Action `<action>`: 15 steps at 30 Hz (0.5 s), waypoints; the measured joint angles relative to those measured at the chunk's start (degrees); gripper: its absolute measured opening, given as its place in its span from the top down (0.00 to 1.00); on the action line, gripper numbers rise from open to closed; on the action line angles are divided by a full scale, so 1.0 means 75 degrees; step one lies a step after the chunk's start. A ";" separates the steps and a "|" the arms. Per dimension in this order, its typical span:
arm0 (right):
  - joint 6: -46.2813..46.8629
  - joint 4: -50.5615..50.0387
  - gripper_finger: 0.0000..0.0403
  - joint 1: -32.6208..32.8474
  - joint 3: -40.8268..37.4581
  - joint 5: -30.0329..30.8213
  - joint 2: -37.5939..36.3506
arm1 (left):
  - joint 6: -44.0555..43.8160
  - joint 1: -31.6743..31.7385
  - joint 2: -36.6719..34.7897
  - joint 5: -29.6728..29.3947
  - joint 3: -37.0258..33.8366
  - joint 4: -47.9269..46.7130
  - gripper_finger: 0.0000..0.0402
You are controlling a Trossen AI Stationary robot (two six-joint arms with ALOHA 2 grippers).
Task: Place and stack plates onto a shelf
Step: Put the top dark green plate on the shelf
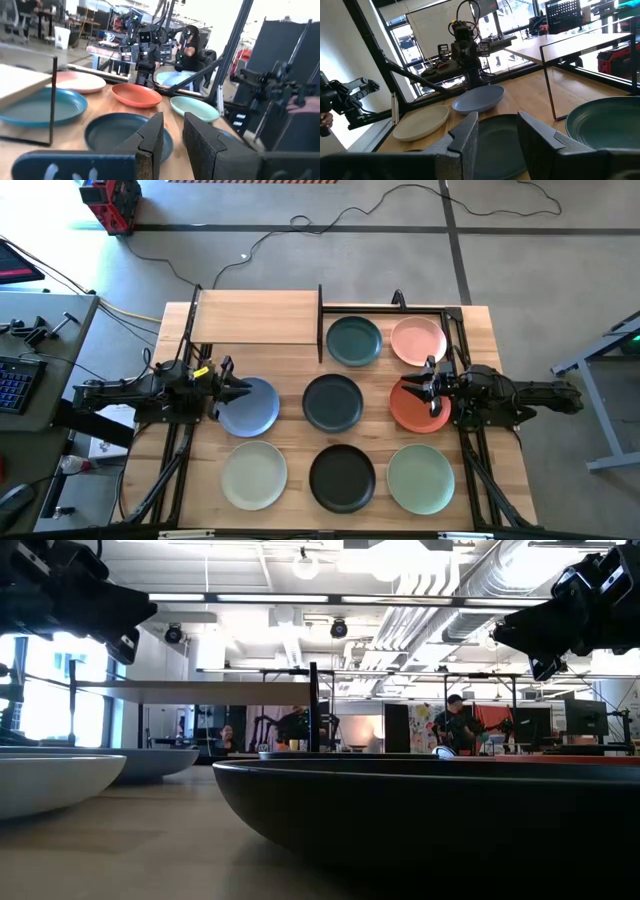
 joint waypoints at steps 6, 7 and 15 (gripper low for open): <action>0.0000 0.0000 0.69 0.0000 0.0000 0.0001 0.0000 | -0.0463 0.0000 0.0000 -0.0004 0.0000 0.0347 0.84; 0.0000 0.0000 0.69 0.0001 -0.0002 0.0001 0.0001 | -0.0455 0.0001 0.0000 -0.0004 0.0000 0.0528 0.84; 0.0000 0.0000 0.69 0.0003 -0.0001 0.0001 0.0000 | -0.0588 0.0006 -0.0002 -0.0837 0.0006 0.2213 0.84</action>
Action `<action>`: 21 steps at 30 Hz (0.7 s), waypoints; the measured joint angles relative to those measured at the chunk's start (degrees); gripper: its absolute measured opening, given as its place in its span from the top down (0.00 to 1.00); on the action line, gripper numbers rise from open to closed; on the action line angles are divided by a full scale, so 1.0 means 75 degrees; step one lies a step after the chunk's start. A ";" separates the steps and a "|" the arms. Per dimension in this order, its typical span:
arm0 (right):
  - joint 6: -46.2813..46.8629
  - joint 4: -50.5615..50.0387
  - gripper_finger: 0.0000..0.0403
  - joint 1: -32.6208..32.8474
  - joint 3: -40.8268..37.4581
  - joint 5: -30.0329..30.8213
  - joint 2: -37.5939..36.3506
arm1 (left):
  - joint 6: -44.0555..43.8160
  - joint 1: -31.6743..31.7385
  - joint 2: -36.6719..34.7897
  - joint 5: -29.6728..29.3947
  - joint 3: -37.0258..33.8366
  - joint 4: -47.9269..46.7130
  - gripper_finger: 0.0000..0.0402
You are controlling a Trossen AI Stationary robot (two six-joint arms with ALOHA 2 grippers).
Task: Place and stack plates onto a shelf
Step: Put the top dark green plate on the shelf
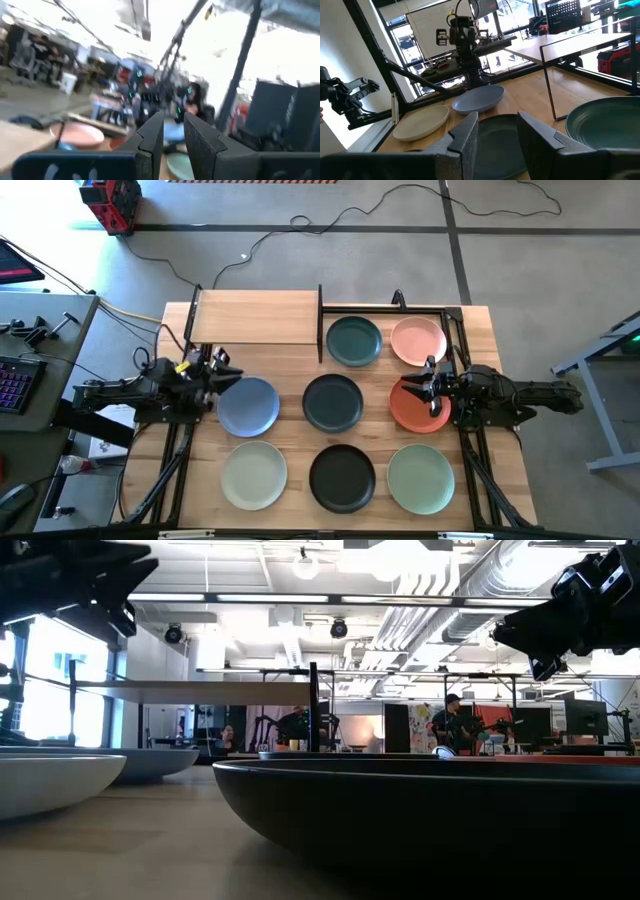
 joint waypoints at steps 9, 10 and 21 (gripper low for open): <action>0.0199 0.0034 0.69 0.0000 0.0092 0.0220 0.0000 | -0.0006 0.0000 0.0001 -0.0321 0.0000 0.1012 0.84; 0.0201 0.0091 0.69 0.0000 0.0131 0.0280 0.0000 | -0.0006 0.0000 -0.0001 -0.0320 -0.0001 0.1092 0.84; 0.0210 0.1432 0.69 0.0000 0.0159 0.0388 0.0000 | 0.0717 0.0000 0.0002 -0.0349 -0.0003 0.1692 0.84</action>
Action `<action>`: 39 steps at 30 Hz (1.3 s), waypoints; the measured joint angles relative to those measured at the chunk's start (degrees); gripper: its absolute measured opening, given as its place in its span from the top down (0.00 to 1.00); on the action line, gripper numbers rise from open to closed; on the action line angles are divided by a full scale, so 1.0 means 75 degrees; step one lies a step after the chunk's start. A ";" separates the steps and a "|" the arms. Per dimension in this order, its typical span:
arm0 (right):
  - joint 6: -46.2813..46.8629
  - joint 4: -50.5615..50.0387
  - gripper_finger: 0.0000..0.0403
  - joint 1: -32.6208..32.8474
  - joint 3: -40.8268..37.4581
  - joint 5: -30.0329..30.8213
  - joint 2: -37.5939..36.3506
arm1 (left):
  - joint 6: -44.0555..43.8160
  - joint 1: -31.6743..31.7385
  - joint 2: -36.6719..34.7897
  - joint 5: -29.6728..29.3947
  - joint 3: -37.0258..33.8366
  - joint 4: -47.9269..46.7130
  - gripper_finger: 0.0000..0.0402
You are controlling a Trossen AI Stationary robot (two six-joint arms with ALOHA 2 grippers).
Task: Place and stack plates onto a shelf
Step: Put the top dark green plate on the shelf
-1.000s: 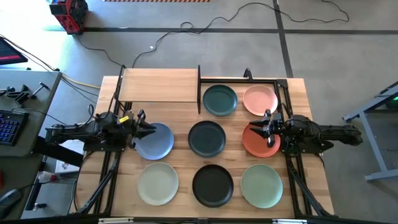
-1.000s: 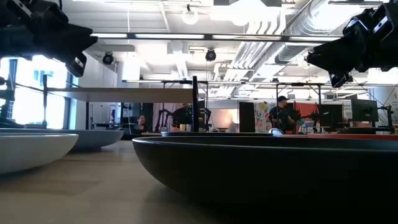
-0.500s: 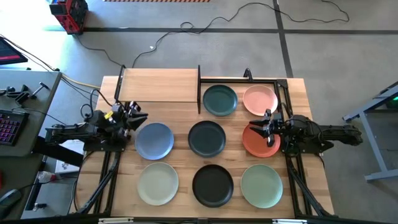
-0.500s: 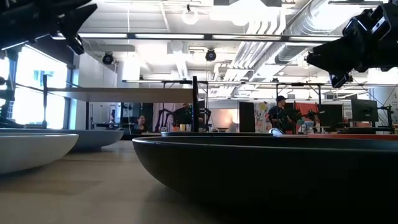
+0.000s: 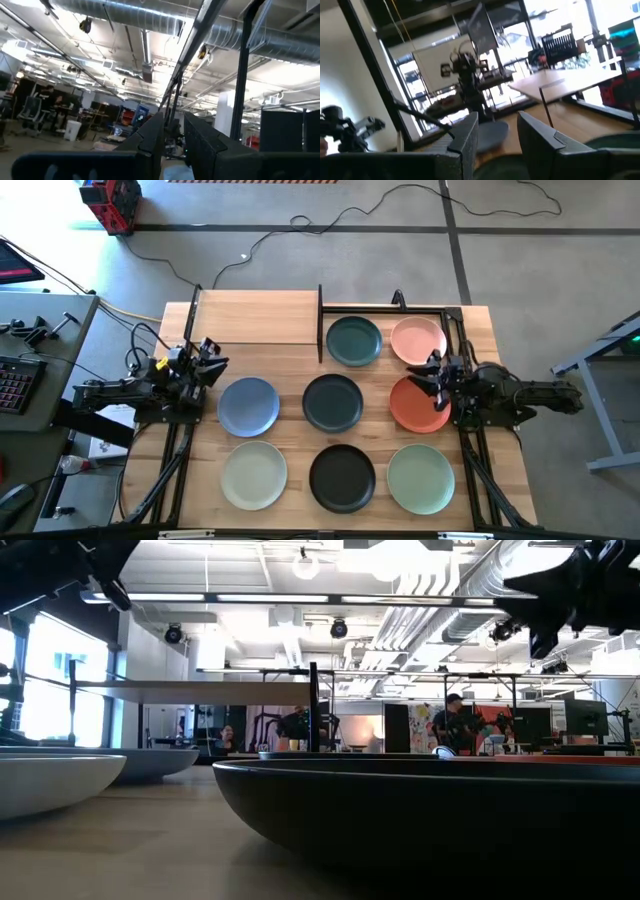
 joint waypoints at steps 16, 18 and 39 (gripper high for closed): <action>-0.0898 0.3035 0.69 -0.0002 0.0026 0.0423 0.0000 | -0.1515 0.0000 0.0000 -0.1258 0.0000 0.0447 0.84; -0.0902 0.3283 0.69 -0.0002 0.0026 0.0423 0.0000 | -0.1515 0.0000 0.0009 -0.1771 0.0041 0.0504 0.84; -0.3612 -0.1246 0.69 -0.0003 0.4385 0.1515 0.3007 | -0.0505 -0.0003 0.2239 -0.2130 0.2421 -0.1770 0.84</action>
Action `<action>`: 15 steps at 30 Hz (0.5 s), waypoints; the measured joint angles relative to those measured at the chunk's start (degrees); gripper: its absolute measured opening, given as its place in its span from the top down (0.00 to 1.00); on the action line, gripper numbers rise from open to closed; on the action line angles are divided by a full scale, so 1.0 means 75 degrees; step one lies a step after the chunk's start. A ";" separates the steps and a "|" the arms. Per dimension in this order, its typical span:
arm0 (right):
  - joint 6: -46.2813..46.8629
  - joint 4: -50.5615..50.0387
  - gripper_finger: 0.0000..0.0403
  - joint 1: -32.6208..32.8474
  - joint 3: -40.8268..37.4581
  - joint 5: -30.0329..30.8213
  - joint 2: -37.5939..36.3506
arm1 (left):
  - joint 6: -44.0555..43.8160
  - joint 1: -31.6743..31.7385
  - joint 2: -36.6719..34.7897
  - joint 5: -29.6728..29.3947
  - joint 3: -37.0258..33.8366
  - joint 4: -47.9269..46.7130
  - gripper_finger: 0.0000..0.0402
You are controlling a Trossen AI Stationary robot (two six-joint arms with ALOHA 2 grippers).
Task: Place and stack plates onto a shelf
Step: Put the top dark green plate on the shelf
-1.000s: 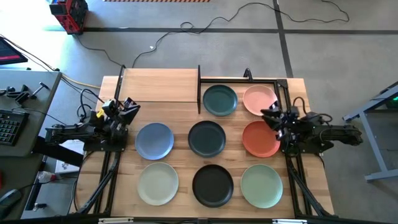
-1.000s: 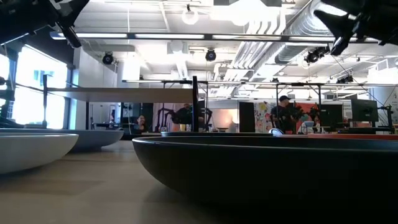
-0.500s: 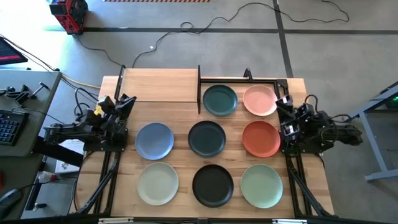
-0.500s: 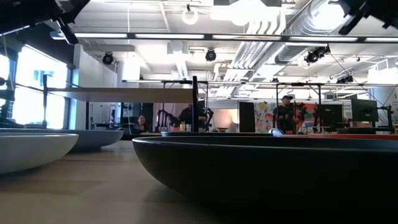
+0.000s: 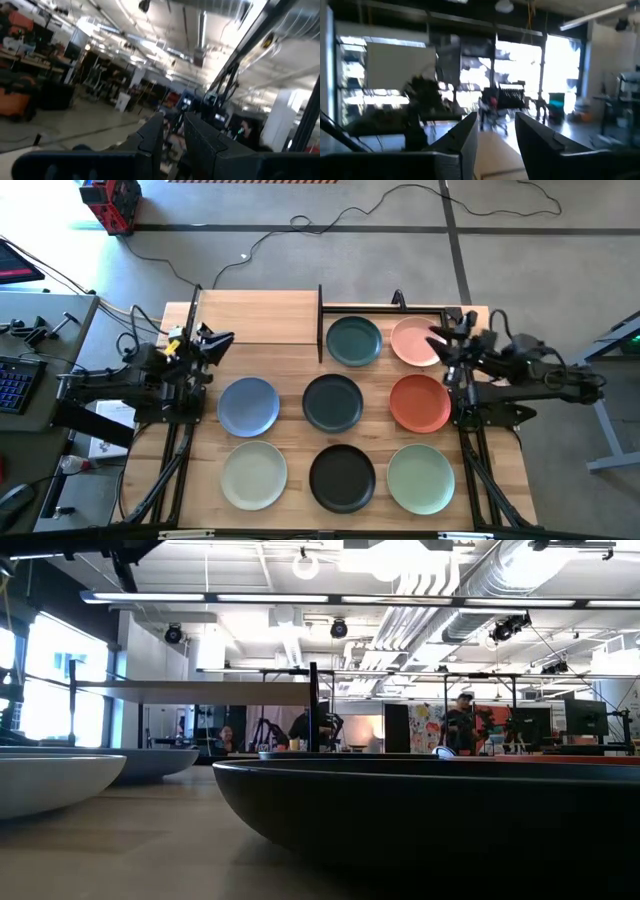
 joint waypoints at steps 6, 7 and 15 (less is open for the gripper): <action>-0.0153 -0.1950 0.69 -0.0040 0.1306 0.0079 0.1386 | -0.0005 0.0000 0.0335 0.0040 0.0253 -0.0604 0.84; -0.0191 -0.2184 0.69 -0.0087 0.1466 0.0084 0.1600 | -0.0009 0.0000 0.0345 0.0045 0.0252 -0.0647 0.84; 0.0098 -0.3173 0.69 -0.0882 0.1943 -0.0150 0.3218 | -0.0485 -0.0006 0.0357 0.0615 0.0251 -0.1061 0.84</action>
